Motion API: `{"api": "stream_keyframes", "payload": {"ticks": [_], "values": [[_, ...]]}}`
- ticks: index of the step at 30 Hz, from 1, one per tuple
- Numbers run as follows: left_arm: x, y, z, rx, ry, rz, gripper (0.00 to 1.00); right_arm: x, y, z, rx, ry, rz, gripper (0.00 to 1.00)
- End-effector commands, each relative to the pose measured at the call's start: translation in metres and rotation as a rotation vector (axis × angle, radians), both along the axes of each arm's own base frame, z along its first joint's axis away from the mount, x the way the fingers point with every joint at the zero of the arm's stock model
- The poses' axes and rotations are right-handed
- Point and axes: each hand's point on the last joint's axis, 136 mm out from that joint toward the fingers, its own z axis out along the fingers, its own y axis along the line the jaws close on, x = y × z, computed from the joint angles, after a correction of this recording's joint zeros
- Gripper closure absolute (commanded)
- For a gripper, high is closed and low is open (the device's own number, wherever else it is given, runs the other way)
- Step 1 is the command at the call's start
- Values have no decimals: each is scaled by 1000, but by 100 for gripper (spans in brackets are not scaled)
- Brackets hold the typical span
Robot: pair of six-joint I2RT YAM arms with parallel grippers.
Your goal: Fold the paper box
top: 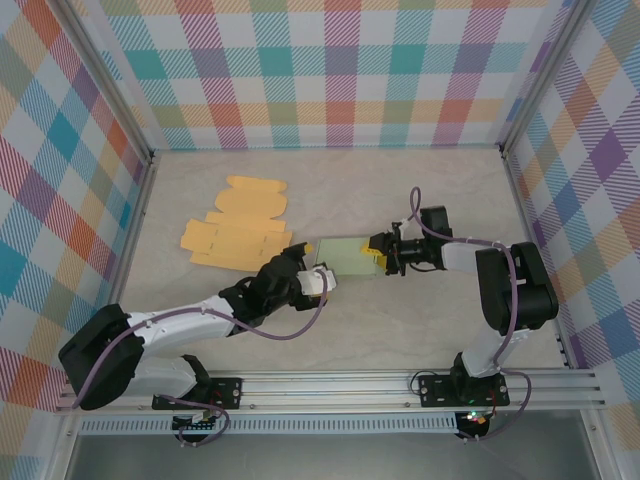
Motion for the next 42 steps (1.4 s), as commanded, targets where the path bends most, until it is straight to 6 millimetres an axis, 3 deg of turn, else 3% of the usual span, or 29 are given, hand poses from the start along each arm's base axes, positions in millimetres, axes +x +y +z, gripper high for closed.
{"api": "stream_keyframes", "payload": {"ticks": [1, 8, 12, 19, 22, 25, 29, 38, 39, 42], "values": [[8, 1, -4, 106, -46, 8, 0, -11, 1, 8, 40, 33, 30, 56], [17, -7, -5, 124, -65, 10, 7, -15, 0, 7, 36, 41, 41, 56], [17, -12, -4, 124, -53, -11, 23, -16, 0, 4, 34, 49, 44, 55], [16, -10, -3, 153, -30, -11, 43, -18, -1, -1, 29, 60, 47, 54], [11, -10, -2, 163, -1, -31, 50, -19, -1, -3, 24, 64, 46, 54], [3, -12, -2, 168, 48, -62, 51, -21, -2, -6, 13, 65, 43, 52], [-3, -11, -6, 202, 107, -76, 63, -22, -4, -7, -10, 56, 36, 46], [-25, -5, -25, 305, 372, -125, 63, -21, -24, -9, -114, 18, -38, 27], [-27, -4, -27, 313, 409, -130, 62, -21, -29, -9, -128, 9, -54, 17], [-32, -1, -33, 345, 502, -146, 61, -20, -43, -8, -173, -14, -96, 6]]}}
